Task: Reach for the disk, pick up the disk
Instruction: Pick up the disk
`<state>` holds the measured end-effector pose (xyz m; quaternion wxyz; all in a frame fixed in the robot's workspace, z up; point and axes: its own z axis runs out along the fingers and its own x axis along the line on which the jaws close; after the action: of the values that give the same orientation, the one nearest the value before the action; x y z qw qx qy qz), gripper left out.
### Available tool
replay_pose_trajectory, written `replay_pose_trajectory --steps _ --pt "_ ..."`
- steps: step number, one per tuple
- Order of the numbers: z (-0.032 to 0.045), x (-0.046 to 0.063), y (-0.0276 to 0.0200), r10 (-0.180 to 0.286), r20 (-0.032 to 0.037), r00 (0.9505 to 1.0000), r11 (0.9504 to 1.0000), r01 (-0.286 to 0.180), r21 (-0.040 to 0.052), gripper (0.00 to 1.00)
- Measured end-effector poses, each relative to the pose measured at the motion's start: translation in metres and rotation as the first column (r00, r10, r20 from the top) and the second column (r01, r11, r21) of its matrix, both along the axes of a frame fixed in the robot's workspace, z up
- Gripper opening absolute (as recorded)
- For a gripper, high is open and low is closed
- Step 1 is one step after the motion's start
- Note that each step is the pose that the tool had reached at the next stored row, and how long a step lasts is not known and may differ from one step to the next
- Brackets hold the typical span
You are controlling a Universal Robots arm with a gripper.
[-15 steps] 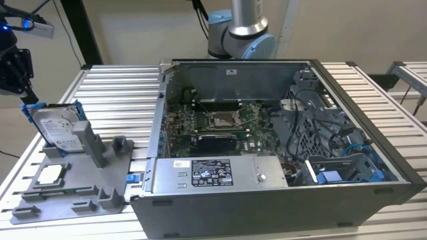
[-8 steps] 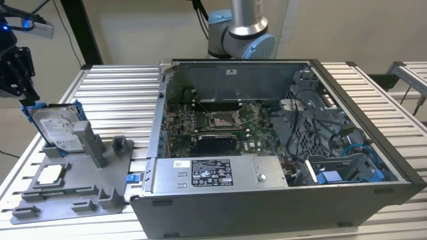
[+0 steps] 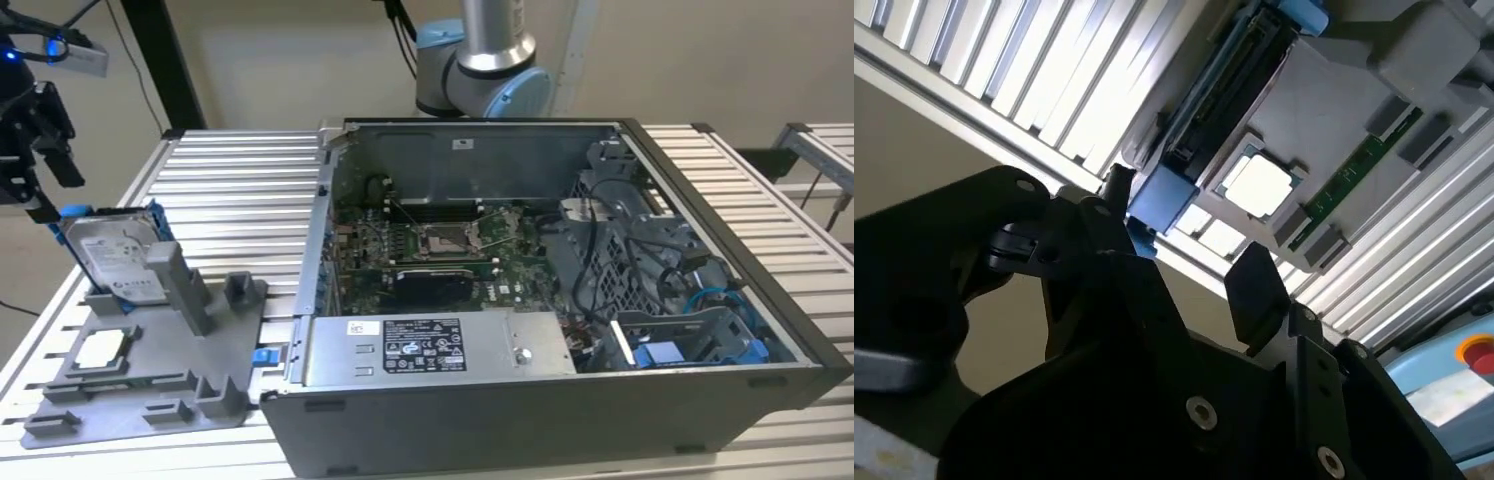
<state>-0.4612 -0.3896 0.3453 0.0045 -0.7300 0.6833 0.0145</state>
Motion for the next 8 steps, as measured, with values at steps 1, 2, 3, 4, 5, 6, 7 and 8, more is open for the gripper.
replay_pose_trajectory --steps 1,2,3,4,5,6,7,8 --pt "0.0000 0.0000 0.0000 0.000 -0.0001 1.0000 1.0000 0.000 -0.0004 1.00" --pt "0.0000 0.0000 0.0000 0.000 -0.0002 1.0000 1.0000 0.000 -0.0005 1.00" --pt "-0.0003 0.0000 0.0000 0.000 -0.0002 1.0000 1.0000 0.000 -0.0005 1.00" --pt "-0.0009 0.0000 0.0000 0.000 0.0000 1.0000 1.0000 0.000 -0.0005 1.00" --pt "-0.0017 0.0001 0.0000 0.000 0.0000 1.0000 1.0000 0.000 -0.0005 1.00" --pt "-0.0026 0.0002 0.0000 -0.001 -0.0001 1.0000 1.0000 0.001 -0.0005 1.00" --pt "-0.0037 0.0004 0.0001 -0.001 -0.0002 1.0000 1.0000 0.001 -0.0005 1.00" --pt "-0.0050 0.0006 0.0001 -0.002 0.0000 1.0000 1.0000 0.002 -0.0005 1.00"
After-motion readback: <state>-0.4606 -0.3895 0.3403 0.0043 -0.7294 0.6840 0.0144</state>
